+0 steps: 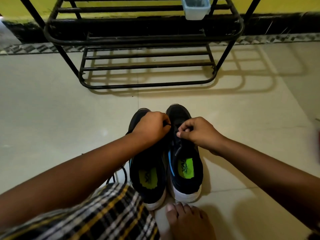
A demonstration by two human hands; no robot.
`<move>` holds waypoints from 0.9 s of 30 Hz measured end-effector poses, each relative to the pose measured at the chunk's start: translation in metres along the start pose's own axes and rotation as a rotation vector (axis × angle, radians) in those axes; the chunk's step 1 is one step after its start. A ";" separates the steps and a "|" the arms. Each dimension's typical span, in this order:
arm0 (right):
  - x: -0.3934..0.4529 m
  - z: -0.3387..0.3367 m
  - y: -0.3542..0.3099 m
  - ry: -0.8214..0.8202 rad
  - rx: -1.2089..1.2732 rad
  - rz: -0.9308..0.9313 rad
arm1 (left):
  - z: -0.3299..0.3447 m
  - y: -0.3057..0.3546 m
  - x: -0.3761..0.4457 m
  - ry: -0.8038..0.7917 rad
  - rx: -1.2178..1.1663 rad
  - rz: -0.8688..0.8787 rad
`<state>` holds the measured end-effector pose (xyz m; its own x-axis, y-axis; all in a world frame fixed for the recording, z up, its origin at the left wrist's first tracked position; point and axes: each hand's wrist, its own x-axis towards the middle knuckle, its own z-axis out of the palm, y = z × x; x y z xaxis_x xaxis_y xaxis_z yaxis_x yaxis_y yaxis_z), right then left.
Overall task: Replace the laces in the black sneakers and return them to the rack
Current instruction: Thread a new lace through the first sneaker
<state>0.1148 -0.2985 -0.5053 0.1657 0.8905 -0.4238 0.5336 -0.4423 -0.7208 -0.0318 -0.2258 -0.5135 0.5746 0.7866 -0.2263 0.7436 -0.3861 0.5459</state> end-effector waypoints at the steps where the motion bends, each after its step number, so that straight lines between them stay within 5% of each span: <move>1: -0.001 0.000 0.000 0.003 -0.002 -0.005 | 0.000 0.002 0.000 -0.003 0.030 0.004; 9: -0.006 0.009 0.000 0.059 -0.179 -0.101 | 0.005 0.022 -0.002 0.033 0.550 0.157; 15: -0.012 0.012 0.010 0.071 -0.036 -0.085 | 0.004 0.014 -0.004 0.003 0.155 0.003; 21: -0.006 0.007 0.015 0.073 -0.008 -0.059 | -0.002 0.000 -0.005 0.032 -0.125 0.030; 27: -0.004 0.010 0.016 0.124 -0.346 -0.253 | -0.004 -0.011 -0.014 0.364 -0.362 0.056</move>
<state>0.1143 -0.3103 -0.5202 0.0806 0.9816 -0.1733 0.8126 -0.1654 -0.5588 -0.0491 -0.2304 -0.5128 0.4062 0.9110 0.0712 0.5124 -0.2916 0.8077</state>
